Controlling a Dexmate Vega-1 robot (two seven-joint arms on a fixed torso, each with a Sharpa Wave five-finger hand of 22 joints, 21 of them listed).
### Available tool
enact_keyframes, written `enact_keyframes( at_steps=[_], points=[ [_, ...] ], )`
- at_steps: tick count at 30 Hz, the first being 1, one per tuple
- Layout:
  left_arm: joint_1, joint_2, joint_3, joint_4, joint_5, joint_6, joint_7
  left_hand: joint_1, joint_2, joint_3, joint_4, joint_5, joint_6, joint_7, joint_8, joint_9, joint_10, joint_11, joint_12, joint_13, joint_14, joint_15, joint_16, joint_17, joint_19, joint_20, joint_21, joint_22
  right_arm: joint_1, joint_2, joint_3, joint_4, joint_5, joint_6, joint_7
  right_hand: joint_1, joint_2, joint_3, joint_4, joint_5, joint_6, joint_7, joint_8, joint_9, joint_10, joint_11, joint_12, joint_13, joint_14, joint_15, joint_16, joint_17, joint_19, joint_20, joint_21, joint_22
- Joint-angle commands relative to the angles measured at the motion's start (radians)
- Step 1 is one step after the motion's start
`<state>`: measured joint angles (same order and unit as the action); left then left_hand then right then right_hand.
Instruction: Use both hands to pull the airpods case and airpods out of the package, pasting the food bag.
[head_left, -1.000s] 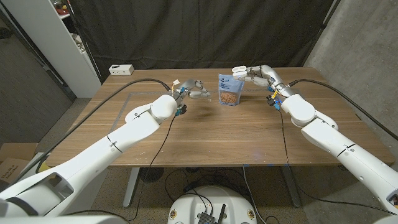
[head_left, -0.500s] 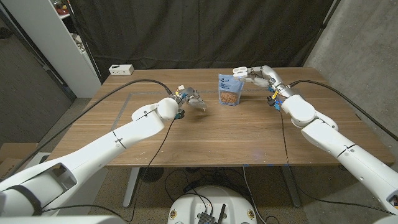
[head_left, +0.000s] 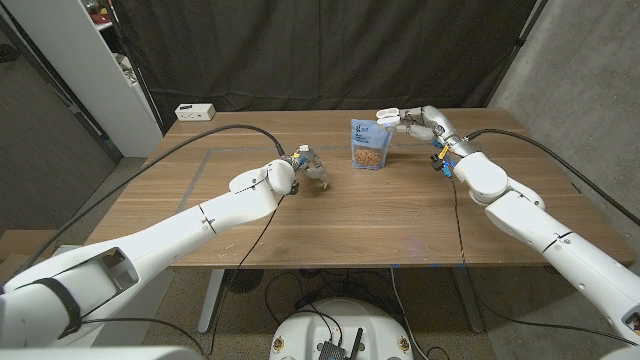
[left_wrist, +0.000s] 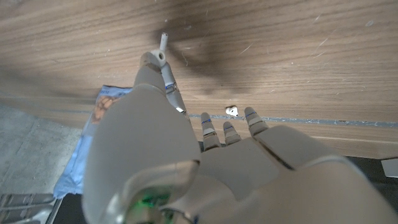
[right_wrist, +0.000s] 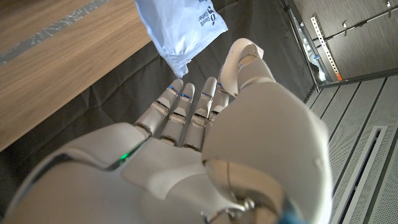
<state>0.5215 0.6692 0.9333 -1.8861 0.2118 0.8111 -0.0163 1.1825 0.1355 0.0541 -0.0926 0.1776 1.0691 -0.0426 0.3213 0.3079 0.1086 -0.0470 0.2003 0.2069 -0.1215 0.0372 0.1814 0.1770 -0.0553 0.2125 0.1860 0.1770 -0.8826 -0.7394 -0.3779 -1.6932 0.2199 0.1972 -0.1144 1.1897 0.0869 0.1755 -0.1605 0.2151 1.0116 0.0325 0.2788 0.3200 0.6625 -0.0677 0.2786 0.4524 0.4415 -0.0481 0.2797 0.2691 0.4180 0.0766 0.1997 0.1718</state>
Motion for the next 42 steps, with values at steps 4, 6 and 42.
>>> enact_keyframes(
  at_steps=[4,6,42],
  points=[
    [-0.11,-0.05,0.126,0.096,0.081,0.084,-0.107,-0.013,0.003,0.002,-0.001,0.007,0.023,-0.039,0.006,0.148,0.003,-0.006,0.005,-0.001,0.004,-0.006,0.007,0.002,-0.007,0.001,0.008,0.003,0.019,0.003,-0.009,0.017,0.005,-0.01,0.009,0.0,-0.011,0.004,0.005,0.007,0.072,-0.061,0.052,0.194,0.005,0.002,0.006,0.003,0.008,-0.087,-0.003,0.0,0.004,-0.001,0.0,0.003],
    [-0.121,-0.053,0.139,0.103,0.09,0.089,-0.116,-0.015,0.003,0.002,0.0,0.007,0.021,-0.044,0.004,0.147,-0.001,-0.009,0.004,-0.002,0.005,-0.006,0.007,0.002,-0.007,0.001,0.008,0.003,0.021,0.004,-0.009,0.018,0.006,-0.014,0.008,-0.001,-0.012,0.004,0.006,0.008,0.072,-0.064,0.051,0.194,0.006,0.002,0.007,0.003,0.008,-0.087,-0.004,0.0,0.003,-0.001,-0.001,0.003],
    [0.087,0.026,-0.124,-0.018,-0.007,-0.246,0.11,-0.303,-0.111,-0.129,0.099,0.03,-0.393,-0.079,-0.136,0.033,-0.036,0.028,0.029,0.0,0.032,0.01,0.023,0.012,-0.013,-0.001,0.018,0.007,0.009,-0.013,0.004,0.008,0.023,-0.019,0.006,-0.004,0.011,0.014,0.018,0.009,0.052,-0.052,0.032,0.186,-0.019,0.013,-0.007,-0.002,-0.009,-0.083,-0.014,0.007,-0.009,-0.013,-0.004,0.004]
  ],
)
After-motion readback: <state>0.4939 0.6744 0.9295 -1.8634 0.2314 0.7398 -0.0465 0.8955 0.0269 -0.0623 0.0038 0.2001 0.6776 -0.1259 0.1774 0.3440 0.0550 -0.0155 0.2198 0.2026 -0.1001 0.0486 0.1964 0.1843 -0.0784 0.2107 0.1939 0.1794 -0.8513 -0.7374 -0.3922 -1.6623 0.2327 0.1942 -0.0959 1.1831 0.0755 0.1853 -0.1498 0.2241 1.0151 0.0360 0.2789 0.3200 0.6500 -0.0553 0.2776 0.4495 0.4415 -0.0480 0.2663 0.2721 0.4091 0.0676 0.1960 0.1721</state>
